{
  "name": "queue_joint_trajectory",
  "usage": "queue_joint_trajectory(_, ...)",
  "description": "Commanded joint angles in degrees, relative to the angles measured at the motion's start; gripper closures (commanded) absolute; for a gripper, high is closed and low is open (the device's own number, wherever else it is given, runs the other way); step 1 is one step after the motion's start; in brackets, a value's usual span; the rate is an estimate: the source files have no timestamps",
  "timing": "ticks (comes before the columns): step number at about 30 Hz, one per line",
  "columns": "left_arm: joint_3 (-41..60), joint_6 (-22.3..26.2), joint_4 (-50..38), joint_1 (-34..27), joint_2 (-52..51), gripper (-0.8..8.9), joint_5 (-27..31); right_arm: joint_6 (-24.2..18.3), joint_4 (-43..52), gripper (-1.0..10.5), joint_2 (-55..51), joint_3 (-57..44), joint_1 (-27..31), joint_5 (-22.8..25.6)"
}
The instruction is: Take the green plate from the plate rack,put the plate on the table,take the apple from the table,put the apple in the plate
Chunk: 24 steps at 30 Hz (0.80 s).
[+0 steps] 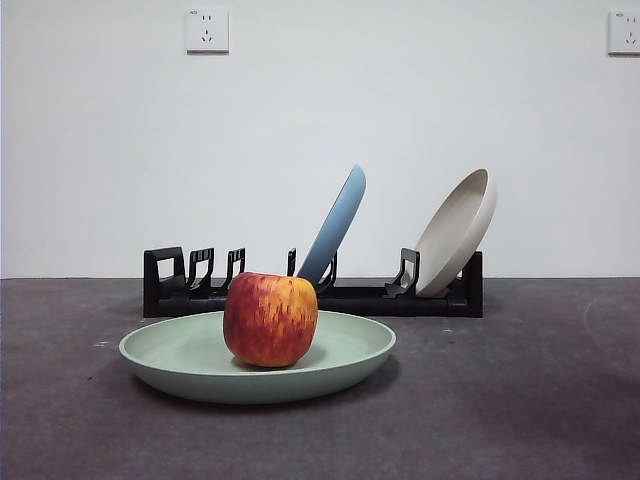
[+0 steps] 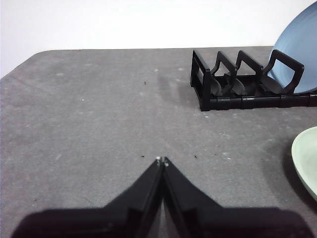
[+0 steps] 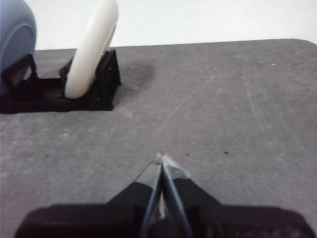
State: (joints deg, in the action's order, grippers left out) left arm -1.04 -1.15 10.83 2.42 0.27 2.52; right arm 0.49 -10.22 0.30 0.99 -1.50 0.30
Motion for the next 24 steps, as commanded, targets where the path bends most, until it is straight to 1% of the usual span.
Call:
queue_joint_trajectory(1, 0.7, -0.4, 0.0, -0.2, -0.2, 8.17, 0.1, 1.4, 0.0, 9.5, -0.2, -0.7, -0.1, -0.6)
queue_joint_trajectory(4, 0.7, -0.4, 0.0, -0.2, -0.2, 8.17, 0.1, 2.5, 0.0, 9.5, -0.2, -0.7, -0.1, -0.6)
queue_joint_trajectory(24, 0.7, -0.4, 0.0, -0.2, -0.2, 8.17, 0.1, 2.5, 0.1, 9.5, -0.2, -0.7, -0.1, -0.2)
